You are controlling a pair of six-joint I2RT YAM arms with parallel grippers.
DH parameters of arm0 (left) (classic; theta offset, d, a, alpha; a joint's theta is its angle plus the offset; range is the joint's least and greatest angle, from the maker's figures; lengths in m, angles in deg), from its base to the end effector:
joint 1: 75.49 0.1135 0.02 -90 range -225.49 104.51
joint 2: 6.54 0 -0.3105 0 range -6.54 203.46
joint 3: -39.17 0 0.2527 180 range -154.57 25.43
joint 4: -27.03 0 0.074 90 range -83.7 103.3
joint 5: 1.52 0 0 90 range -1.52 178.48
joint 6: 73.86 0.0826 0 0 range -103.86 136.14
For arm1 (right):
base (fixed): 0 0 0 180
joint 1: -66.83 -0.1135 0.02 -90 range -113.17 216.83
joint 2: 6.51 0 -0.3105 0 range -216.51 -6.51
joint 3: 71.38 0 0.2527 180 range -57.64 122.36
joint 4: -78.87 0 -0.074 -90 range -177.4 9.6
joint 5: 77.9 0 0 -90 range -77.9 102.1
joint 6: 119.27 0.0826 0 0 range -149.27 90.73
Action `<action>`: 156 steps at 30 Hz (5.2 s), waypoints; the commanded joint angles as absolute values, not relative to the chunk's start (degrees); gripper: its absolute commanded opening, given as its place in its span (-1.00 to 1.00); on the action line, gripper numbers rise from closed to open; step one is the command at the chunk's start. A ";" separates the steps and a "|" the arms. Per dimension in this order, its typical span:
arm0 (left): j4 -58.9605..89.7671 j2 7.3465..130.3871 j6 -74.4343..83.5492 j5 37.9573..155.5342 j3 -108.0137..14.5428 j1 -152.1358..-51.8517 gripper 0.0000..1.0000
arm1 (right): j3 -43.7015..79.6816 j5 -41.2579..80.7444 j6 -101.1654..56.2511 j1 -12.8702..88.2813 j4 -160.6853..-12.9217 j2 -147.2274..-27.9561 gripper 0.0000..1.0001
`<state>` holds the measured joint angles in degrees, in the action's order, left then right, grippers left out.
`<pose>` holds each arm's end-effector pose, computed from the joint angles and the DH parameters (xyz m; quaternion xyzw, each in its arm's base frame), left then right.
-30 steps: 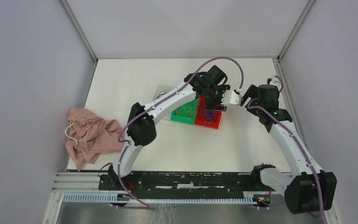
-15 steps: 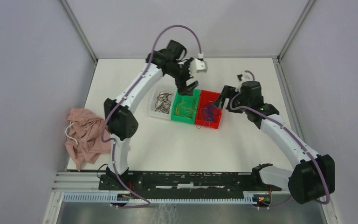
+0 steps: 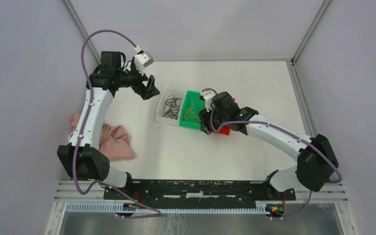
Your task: Untangle the cables
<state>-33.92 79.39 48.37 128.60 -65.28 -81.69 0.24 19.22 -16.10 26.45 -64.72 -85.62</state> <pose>0.3311 -0.0895 0.4109 0.4135 0.7661 -0.2205 0.4398 0.2404 0.2179 0.2773 -0.2397 0.8869 0.2271 0.3231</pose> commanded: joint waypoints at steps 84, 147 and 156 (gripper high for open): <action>-24.36 73.89 42.83 137.54 -52.84 -69.39 0.99 | 15.21 -12.65 -12.53 28.36 -62.40 -112.31 -0.97; 93.58 80.80 15.34 102.53 18.34 -70.71 0.99 | -36.37 -23.28 -17.11 59.14 -121.31 -80.93 0.87; 91.95 80.36 14.63 97.78 17.89 -71.58 0.99 | -39.14 -20.67 -19.97 60.76 -134.86 -86.65 0.99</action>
<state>86.03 81.14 16.80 100.91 16.48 -71.40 -39.82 -24.30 -18.03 60.13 -128.15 -86.30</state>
